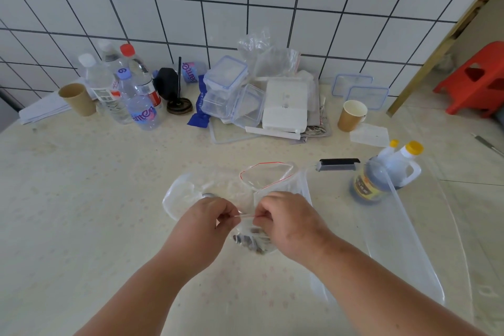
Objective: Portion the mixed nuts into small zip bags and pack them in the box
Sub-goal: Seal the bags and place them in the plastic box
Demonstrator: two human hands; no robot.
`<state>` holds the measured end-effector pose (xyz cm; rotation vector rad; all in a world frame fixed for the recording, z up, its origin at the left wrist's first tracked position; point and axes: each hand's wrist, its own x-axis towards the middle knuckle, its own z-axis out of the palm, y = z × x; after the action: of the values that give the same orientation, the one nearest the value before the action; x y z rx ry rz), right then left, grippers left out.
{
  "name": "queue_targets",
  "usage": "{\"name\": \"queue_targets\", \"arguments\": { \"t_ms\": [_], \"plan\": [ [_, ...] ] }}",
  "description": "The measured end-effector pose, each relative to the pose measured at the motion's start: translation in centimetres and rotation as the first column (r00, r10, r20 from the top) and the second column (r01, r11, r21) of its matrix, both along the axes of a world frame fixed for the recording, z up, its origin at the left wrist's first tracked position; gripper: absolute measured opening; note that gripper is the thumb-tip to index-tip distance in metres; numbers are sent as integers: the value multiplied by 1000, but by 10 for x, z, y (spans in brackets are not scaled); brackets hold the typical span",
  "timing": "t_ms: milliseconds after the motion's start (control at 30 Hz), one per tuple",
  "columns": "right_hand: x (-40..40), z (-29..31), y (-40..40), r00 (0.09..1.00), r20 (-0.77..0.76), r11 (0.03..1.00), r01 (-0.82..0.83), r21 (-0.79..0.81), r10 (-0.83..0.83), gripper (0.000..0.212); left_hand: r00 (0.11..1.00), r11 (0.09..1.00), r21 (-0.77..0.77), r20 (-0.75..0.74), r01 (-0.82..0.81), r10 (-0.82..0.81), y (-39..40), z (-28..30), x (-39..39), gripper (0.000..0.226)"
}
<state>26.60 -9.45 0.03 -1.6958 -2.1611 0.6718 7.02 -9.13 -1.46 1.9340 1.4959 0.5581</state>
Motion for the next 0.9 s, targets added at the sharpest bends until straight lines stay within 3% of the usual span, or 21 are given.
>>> {"name": "queue_targets", "arguments": {
  "t_ms": [367, 533, 767, 900],
  "plan": [
    [59, -7, -15, 974, -46, 975, 221, -13, -222, 20, 999, 998, -50, -15, -31, 31, 5, -3, -4, 31],
    [70, -2, -19, 954, -81, 956, 284, -67, -289, 27, 999, 988, -148, 19, -43, 47, 5, -6, -8, 27],
    [78, 5, -25, 950, -59, 926, 285, -247, -308, 24, 997, 963, -268, 78, 26, -5, 1, -6, -21, 23],
    [79, 6, -23, 963, -80, 941, 230, -248, -256, 22, 993, 967, -253, 116, 40, -11, -1, -8, -20, 22]
  ]
}}
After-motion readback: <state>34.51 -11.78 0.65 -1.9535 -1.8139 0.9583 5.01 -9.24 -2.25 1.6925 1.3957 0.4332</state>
